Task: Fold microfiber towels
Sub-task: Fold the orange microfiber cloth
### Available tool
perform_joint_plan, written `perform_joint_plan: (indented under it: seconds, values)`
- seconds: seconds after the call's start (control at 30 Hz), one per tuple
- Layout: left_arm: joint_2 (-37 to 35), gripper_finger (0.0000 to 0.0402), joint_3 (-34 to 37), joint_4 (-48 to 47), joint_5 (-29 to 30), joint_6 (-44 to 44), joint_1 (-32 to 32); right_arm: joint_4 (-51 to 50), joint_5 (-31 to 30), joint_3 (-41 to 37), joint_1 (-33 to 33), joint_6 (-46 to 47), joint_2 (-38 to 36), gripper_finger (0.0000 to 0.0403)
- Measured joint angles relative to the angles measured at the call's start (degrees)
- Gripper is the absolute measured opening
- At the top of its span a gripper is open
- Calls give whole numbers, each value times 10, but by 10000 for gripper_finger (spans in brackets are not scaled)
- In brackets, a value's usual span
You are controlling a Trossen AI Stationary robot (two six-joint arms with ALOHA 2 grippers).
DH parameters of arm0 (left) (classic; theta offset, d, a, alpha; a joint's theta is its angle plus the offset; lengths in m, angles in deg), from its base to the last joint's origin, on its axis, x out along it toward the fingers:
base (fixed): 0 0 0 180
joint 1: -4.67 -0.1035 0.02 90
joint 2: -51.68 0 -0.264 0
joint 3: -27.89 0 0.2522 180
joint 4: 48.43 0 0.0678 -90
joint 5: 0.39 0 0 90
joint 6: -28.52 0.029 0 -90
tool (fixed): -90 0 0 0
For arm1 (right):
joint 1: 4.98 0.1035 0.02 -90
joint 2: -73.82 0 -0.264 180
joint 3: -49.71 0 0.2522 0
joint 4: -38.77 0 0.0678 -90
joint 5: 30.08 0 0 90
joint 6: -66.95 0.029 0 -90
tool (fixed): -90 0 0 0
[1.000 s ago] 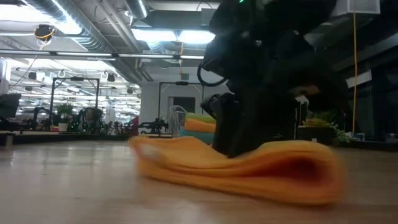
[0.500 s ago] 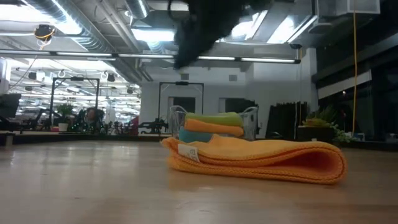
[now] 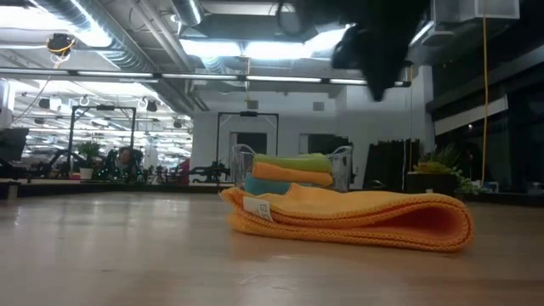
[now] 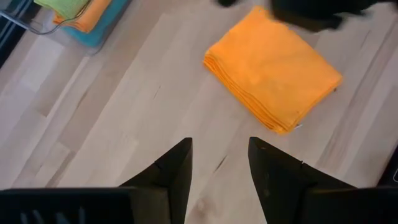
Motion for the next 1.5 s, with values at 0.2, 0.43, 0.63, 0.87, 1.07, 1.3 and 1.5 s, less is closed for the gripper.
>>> perform_joint_plan:
  seconds: [0.2,0.43,0.63,0.87,1.07,1.3,1.5]
  values:
    - [0,149,0,4,2,0,0,-45,-11,-15,47,13,-19,110]
    - [0,149,0,6,3,0,-1,-81,-38,-15,75,21,-66,86]
    - [0,149,0,11,3,0,-1,-61,-45,-38,76,29,-135,84]
    - [0,149,0,23,3,0,-1,182,-43,-251,78,89,-239,84]
    - [0,149,0,24,11,0,-1,357,-29,-359,79,166,-259,84]
    - [0,149,0,27,19,0,-1,562,-71,-437,97,164,-229,84]
    - [0,149,0,31,19,0,-2,613,-70,-462,98,171,-198,109]
